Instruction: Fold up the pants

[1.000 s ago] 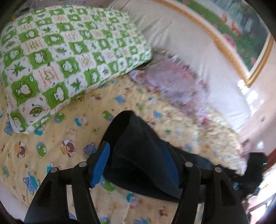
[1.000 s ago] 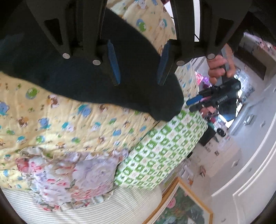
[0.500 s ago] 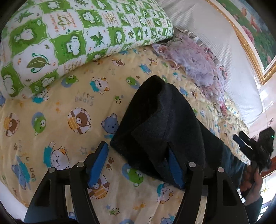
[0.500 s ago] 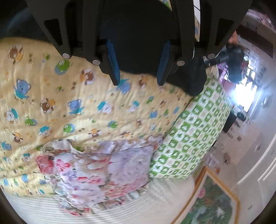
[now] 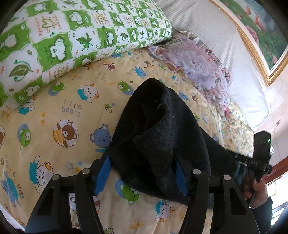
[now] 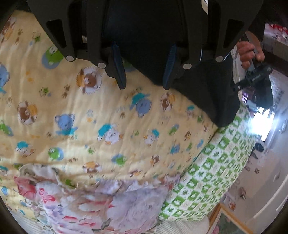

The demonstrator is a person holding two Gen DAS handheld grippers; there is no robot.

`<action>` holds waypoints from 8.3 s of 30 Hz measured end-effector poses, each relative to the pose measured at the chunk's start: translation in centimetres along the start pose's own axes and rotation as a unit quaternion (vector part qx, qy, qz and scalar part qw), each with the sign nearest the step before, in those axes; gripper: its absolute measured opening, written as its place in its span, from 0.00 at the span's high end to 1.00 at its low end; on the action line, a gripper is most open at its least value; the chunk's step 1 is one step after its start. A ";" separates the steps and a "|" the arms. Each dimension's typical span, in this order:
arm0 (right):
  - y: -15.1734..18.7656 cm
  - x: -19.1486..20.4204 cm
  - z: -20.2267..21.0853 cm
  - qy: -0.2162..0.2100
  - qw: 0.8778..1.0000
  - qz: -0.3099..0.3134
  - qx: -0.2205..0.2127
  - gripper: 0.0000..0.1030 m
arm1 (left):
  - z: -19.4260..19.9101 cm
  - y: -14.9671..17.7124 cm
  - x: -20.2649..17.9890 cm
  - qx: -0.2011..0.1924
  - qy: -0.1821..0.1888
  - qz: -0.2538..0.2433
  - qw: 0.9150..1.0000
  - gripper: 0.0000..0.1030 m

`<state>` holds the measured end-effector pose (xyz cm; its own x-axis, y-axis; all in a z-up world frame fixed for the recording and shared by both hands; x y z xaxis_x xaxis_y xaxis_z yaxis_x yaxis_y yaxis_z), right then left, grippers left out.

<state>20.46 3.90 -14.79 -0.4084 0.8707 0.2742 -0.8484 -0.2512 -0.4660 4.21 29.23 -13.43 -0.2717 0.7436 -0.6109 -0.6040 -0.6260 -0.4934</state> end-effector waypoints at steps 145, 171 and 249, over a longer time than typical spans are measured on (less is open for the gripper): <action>14.8 -18.1 29.1 -0.046 0.882 -0.319 -0.343 0.86 | -19.7 16.9 -49.5 0.345 0.355 -0.320 0.808 0.90; 9.7 -5.6 15.4 -0.169 0.925 -0.260 -0.219 0.86 | -17.2 10.4 -29.5 0.263 0.335 -0.116 0.897 0.90; -1.9 16.3 1.4 -0.120 0.990 0.074 -0.029 0.29 | 5.0 5.5 0.6 -0.100 0.035 0.211 0.972 0.58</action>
<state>14.94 17.99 -8.25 -0.6011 0.6989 0.3876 -0.7553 -0.3385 -0.5611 -3.00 27.39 -13.46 -0.4073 0.3974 -0.8223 -0.2907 -0.9100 -0.2958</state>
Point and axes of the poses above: each gripper's, at about its wrist camera, not at the fingertips, and z roughly against the way its jaws point, x to its left, y to its underside, the point moved 10 cm from there along -z, roughly the way its jaws point, and after that the axes turned 12 degrees about y, right-handed, at the moved point
